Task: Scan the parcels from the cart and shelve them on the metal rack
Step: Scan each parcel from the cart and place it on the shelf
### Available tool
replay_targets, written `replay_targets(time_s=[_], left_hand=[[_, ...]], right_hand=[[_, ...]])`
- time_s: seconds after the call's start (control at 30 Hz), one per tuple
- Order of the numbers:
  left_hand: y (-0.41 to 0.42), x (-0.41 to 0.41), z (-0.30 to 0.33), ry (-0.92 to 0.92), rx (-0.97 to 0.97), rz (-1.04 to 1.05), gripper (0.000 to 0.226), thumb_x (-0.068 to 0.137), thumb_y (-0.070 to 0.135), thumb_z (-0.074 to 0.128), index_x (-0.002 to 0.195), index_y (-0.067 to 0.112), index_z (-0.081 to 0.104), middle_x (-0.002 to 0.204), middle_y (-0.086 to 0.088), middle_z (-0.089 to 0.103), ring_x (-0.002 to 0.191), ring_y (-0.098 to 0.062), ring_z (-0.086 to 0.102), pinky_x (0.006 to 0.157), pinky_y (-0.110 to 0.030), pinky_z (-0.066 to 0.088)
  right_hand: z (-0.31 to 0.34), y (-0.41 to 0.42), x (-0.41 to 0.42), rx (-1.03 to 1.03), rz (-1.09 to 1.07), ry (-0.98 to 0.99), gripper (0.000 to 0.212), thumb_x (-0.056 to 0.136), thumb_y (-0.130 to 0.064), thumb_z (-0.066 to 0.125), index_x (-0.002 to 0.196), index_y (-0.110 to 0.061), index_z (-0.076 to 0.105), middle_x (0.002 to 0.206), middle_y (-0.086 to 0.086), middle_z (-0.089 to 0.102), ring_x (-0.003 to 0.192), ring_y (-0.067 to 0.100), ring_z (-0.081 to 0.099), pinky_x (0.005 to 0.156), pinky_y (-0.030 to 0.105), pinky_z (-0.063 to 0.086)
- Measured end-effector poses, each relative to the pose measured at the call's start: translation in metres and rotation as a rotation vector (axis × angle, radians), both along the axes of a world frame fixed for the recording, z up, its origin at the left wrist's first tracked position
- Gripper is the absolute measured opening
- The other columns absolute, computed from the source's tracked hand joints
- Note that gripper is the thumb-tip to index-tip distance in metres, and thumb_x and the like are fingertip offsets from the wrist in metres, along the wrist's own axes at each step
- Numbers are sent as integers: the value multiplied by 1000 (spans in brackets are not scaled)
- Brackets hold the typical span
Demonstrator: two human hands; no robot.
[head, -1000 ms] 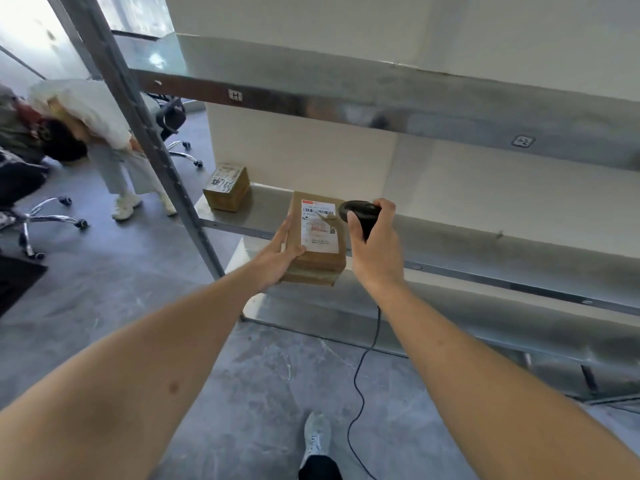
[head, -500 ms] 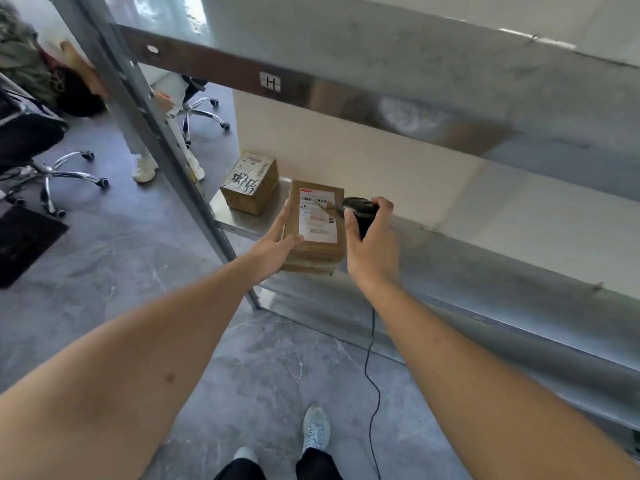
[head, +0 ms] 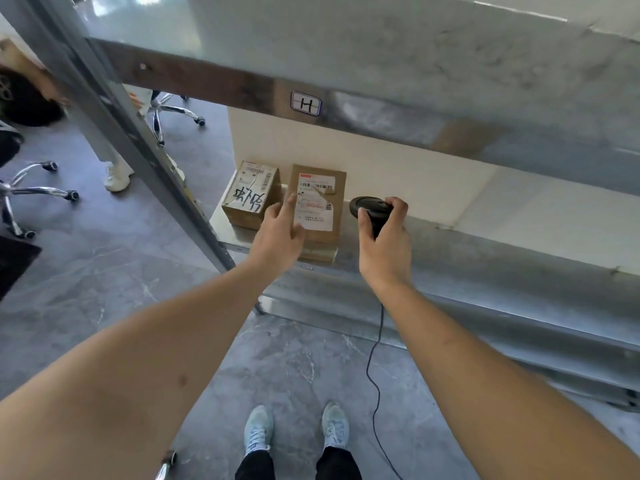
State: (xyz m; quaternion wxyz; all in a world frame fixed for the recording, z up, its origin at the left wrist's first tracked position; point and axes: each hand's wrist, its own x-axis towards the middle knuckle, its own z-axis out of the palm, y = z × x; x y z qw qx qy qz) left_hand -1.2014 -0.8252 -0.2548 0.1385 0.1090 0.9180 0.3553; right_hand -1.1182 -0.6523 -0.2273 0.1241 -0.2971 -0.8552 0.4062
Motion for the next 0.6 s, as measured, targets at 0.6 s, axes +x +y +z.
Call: replay_targets(time_s=[0.6], left_hand=[[28, -24, 12, 199, -540, -414, 83, 101, 60, 53, 168, 37, 10, 176, -6, -2, 159, -48, -5, 131, -56, 3]], right_hand=[[11, -2, -8, 11, -44, 35, 46, 106, -49, 52, 141, -24, 36, 125, 11, 65, 104, 32, 65, 78, 45, 56]])
